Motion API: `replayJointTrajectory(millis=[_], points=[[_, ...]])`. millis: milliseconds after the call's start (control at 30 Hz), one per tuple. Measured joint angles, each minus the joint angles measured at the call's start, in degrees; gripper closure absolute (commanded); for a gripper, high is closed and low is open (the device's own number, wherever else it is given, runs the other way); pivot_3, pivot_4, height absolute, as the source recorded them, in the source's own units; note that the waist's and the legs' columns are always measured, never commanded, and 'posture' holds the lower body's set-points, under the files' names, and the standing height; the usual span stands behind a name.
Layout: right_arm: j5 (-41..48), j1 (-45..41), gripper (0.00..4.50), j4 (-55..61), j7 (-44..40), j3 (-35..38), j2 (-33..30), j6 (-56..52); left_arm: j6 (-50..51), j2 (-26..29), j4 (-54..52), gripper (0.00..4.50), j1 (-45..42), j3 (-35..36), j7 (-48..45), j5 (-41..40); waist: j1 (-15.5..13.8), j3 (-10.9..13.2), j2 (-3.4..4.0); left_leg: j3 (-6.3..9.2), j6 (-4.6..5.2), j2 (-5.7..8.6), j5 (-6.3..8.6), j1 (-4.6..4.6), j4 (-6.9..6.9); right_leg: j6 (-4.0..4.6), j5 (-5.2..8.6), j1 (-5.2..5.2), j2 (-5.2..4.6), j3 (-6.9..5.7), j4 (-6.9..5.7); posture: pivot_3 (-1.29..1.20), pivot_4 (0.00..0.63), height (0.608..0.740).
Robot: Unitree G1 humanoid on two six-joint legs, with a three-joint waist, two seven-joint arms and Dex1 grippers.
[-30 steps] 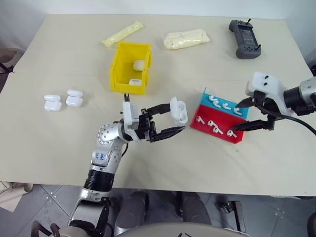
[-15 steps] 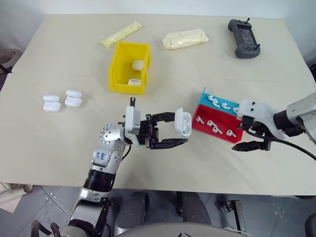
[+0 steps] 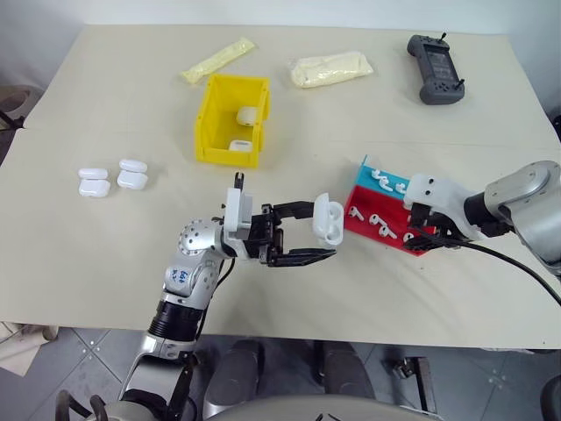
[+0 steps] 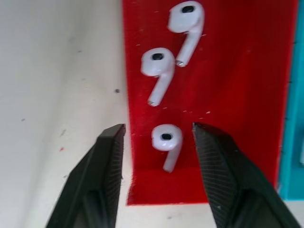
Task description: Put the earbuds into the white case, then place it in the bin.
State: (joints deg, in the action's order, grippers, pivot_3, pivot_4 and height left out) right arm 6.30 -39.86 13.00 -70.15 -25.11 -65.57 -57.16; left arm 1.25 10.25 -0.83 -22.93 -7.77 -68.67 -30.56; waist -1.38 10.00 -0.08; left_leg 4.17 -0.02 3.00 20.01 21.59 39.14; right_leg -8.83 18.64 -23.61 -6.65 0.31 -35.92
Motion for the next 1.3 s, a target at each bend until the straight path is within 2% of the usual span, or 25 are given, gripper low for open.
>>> replayJointTrajectory(millis=[167, 633, 733, 867, 1167, 1300], points=[[-3.2, 0.0, 2.17, -0.9, -0.8, -2.1, -0.1, 4.7, 0.0, 0.0, -0.8, 1.76, 0.0, 0.3, 0.9, 0.0, 0.0, 0.0, 0.00, 0.00, 0.00, 0.01, 0.00, 0.00, 0.01, 0.00, 0.00, 0.01, -0.01, 0.00, 0.00, 0.00, 0.150, 0.740], [-7.4, 1.0, 2.17, -2.1, -2.6, -2.1, 0.0, 8.9, 0.1, 0.3, -1.0, 1.76, 0.2, 0.3, 1.5, 0.0, 0.0, 0.0, 0.00, 0.00, 0.00, 0.01, 0.00, 0.00, 0.01, 0.00, 0.00, 0.01, 0.00, 0.00, -0.01, 0.00, 0.150, 0.740], [-7.5, 1.2, 2.77, -2.4, -2.8, -2.0, 0.0, 9.9, 0.1, 0.4, -1.0, 1.76, 0.2, 0.4, 1.5, 0.0, 0.0, 0.0, 0.00, 0.00, 0.00, 0.01, 0.00, 0.00, 0.01, 0.00, 0.00, 0.02, 0.00, 0.00, 0.00, 0.00, 0.150, 0.740], [-8.1, 1.3, 3.98, -2.8, -2.9, -1.9, 0.1, 11.0, 0.1, 0.5, -1.0, 1.76, 0.2, 0.5, 1.6, 0.0, 0.0, 0.0, 0.00, 0.00, 0.00, 0.01, 0.00, -0.01, 0.03, 0.00, 0.00, 0.03, 0.00, 0.00, -0.01, 0.00, 0.150, 0.740], [-8.6, 1.7, 3.98, -2.8, -2.8, -1.1, 0.6, 11.6, 0.1, 0.5, -1.0, 1.76, 0.2, 0.8, 2.4, 0.0, 0.0, 0.0, 0.00, 0.00, 0.00, 0.00, 0.00, -0.01, 0.04, 0.00, 0.00, 0.03, 0.01, 0.00, -0.02, 0.00, 0.150, 0.740], [-6.0, 3.8, 3.98, -2.8, -2.7, 3.4, 0.8, 12.1, 0.6, 0.1, -0.9, 1.76, -0.2, 1.0, 2.4, -0.7, 0.0, 0.0, 0.00, 0.00, 0.00, 0.00, 0.00, -0.01, 0.04, -0.01, 0.00, 0.02, 0.00, 0.00, -0.02, 0.00, 0.150, 0.740]])
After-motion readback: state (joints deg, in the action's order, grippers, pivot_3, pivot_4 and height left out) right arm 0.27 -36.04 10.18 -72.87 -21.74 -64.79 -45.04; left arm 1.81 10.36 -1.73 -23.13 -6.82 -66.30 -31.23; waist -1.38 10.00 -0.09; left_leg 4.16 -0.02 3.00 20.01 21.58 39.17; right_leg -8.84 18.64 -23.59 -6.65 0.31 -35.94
